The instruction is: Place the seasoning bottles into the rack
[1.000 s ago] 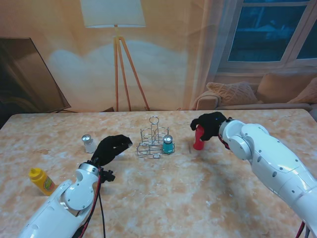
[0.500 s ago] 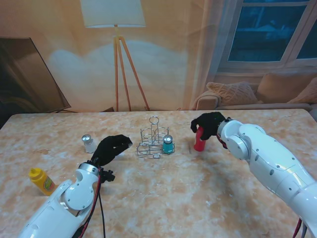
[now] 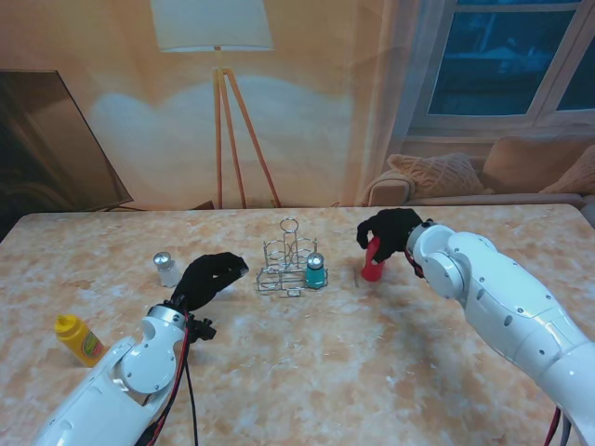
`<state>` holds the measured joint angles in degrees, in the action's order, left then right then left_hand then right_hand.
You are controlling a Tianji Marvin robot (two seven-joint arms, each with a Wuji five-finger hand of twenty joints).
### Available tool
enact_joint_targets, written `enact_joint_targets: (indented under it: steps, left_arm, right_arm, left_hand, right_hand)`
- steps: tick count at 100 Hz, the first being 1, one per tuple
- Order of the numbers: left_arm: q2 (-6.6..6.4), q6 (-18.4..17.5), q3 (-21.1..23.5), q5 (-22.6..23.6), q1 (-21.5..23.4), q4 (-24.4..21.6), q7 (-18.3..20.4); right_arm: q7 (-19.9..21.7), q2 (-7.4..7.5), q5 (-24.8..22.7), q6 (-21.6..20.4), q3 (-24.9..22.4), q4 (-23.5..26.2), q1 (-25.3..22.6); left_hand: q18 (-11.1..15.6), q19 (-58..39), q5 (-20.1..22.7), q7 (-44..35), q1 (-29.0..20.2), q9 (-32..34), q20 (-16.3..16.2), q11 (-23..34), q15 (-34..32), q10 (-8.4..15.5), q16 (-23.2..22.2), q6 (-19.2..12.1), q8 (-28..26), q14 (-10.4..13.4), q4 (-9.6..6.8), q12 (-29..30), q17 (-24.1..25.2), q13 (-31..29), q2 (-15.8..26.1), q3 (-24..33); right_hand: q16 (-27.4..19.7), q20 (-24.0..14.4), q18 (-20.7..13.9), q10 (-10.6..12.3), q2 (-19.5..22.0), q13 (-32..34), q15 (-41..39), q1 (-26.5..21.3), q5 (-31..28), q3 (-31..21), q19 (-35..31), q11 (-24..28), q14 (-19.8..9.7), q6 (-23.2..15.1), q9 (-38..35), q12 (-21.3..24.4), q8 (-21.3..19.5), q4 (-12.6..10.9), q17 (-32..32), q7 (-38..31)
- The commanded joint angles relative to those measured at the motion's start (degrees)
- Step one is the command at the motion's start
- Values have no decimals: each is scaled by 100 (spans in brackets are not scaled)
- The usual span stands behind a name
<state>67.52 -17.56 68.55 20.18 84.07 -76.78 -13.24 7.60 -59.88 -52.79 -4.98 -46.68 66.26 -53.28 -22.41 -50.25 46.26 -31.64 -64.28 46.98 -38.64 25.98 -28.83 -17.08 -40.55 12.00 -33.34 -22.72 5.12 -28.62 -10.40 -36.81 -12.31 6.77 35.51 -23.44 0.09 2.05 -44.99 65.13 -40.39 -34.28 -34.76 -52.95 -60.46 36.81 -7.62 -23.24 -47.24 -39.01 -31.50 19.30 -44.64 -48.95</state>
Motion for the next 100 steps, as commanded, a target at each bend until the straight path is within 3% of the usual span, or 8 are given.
enact_joint_targets:
  steps: [1,57,100]
  left_arm:
    - [12,20,-3,-7,2,-2,81]
    - [13,19,-11,-21,0,3,87]
    - [11,-6,14,-24,6,6,92]
  right_arm:
    - [98,-31,-3,-3,-17,22,-63]
    - [316,-17,12,-153,-254,327,-69]
    - [517,-82,308,-415,21,384,461]
  left_hand:
    - [-51,13,-116,11,-181,29,-121,13,73,8,-138,-18,-1,-36,-42,-39,25,-6,35,-70]
    - [-51,12,-117,11,-177,23,-117,12,71,12,-139,-17,3,-23,-41,-39,21,-5,31,-66]
    - [-44,9,-117,12,-174,26,-113,13,68,16,-138,-16,1,-28,-39,-39,16,-11,32,-66]
  right_hand:
    - [142,-98,-126,738,551,248,-96,-1071,-703,-577,-134,461,-710,-446,-763,-412,-251,-237,-127,-1256]
    - [164,-95,-73,691,354,536,81,-1106,-999,-652,-193,324,-658,-341,-1068,-283,-67,-241,-400,-1162]
    - [233,-94,-66,709,330,559,115,-1092,-1040,-693,-199,296,-665,-330,-1093,-317,-40,-233,-411,-1150]
